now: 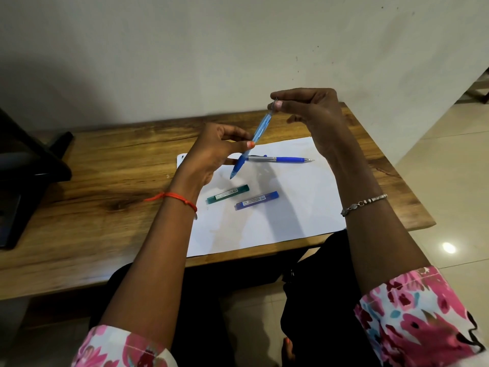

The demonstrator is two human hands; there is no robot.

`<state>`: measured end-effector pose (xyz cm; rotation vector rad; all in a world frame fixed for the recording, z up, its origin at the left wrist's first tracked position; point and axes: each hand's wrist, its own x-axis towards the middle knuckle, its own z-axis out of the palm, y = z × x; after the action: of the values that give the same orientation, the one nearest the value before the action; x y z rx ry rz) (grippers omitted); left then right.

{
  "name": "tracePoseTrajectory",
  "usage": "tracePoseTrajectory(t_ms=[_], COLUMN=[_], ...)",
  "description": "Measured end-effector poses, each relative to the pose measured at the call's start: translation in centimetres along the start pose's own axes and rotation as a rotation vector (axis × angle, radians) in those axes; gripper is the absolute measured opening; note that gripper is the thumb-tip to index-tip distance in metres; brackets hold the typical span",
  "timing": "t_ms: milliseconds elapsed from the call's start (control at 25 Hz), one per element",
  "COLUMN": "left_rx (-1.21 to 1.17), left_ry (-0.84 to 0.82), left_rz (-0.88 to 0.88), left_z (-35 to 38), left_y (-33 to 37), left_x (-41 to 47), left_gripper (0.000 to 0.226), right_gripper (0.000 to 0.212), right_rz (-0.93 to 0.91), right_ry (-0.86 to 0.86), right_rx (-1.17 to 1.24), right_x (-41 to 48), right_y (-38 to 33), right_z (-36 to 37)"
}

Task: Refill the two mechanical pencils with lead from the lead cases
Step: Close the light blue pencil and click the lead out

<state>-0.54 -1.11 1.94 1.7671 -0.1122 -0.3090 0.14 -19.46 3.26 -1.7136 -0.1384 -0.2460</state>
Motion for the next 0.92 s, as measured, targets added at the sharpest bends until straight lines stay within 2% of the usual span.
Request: tracePoseTrajectory(t_ms=[600,760,840,920], left_rx=[-0.047,-0.098,-0.176,-0.25], left_ry=[0.006,0.009,0.012,0.011], left_rz=[0.024,0.047,0.052,0.059], left_z=[0.0,0.6,0.8,0.7], left_y=[-0.3,0.0,0.4,0.7], left_x=[0.0,-0.2,-0.2,-0.1], left_gripper=[0.009,0.008,0.009,0.015], right_gripper=[0.014,0.016,0.018,0.02], right_rz=[-0.03,-0.026,0.025,0.079], right_ry=[-0.031,-0.071,-0.098,-0.129], right_rx=[-0.007,0.142,0.28,0.314], right_x=[0.1,0.1,-0.2,-0.4], right_y=[0.4,0.1,-0.2,-0.6], right_z=[1.0,1.3,2.1,3.3])
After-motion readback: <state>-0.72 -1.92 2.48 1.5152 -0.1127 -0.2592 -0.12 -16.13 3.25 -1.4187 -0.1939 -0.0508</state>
